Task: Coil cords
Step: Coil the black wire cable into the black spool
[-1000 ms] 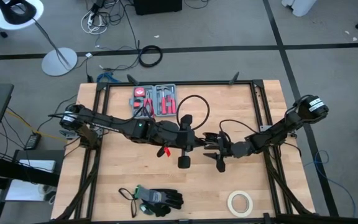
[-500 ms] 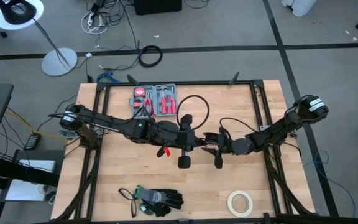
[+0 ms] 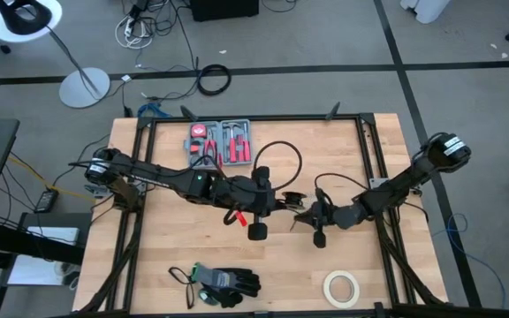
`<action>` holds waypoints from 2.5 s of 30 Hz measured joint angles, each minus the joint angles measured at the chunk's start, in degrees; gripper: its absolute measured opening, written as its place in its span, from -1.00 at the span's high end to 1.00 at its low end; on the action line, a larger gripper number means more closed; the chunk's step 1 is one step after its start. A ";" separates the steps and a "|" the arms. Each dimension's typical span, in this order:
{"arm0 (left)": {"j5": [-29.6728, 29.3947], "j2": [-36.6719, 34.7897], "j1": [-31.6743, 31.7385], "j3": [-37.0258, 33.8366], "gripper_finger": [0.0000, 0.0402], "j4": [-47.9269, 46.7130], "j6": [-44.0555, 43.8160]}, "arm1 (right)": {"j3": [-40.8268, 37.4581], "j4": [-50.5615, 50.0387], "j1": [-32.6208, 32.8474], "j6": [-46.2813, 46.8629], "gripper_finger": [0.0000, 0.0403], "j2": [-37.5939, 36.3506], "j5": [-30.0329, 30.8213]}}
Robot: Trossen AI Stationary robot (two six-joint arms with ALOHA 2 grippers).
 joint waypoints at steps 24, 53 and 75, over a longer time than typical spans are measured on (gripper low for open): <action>-1.94 0.02 0.39 -0.04 1.00 -27.33 -4.40 | -0.04 -10.37 17.10 -2.67 0.97 -26.11 2.98; -4.60 1.23 -0.73 -11.90 1.00 -16.16 -8.72 | -0.02 -5.06 12.51 7.80 0.51 -24.09 -2.74; -0.28 1.60 -3.59 -20.50 1.00 -6.38 -10.34 | 0.02 -10.71 8.73 25.77 0.30 -24.73 -20.50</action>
